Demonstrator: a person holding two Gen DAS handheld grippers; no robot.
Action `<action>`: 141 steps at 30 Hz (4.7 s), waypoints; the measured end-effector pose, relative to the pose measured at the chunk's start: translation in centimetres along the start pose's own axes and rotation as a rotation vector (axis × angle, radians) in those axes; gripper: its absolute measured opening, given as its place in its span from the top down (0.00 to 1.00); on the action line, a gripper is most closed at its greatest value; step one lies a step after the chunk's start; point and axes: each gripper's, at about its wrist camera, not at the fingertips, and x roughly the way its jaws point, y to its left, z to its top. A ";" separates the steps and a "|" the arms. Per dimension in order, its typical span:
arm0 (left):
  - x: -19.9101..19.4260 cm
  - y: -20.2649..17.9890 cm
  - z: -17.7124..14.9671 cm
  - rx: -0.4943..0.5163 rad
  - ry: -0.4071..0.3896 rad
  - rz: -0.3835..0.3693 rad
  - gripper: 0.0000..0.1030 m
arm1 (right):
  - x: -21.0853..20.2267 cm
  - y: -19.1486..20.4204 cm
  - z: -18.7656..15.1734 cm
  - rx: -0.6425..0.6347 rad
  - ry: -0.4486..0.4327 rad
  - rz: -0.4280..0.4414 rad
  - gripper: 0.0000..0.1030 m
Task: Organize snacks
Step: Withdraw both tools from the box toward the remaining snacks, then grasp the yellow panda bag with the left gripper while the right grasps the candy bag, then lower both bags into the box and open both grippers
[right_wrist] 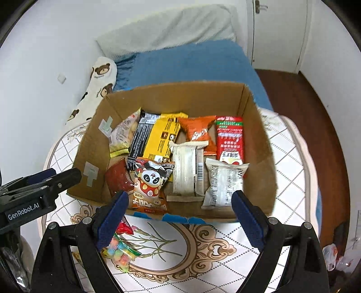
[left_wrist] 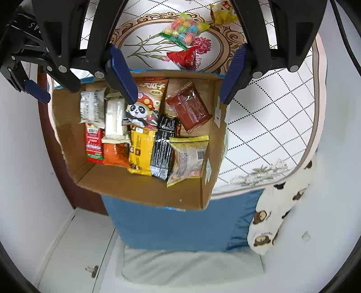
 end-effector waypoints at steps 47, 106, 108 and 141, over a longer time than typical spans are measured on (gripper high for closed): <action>5.0 14.2 -20.9 -0.327 0.316 0.192 0.29 | 16.6 11.3 -14.8 0.089 0.425 0.182 0.11; -3.1 -0.4 -11.3 -0.020 0.190 -0.232 0.56 | -3.6 -1.6 -11.3 0.074 0.105 0.285 0.47; -3.7 -1.4 -8.9 0.005 0.169 -0.245 0.56 | -5.0 -2.1 -9.4 0.079 0.058 0.287 0.47; 18.7 -3.9 11.8 0.057 0.436 -0.083 0.17 | 14.2 -6.1 9.0 0.065 0.298 0.117 0.24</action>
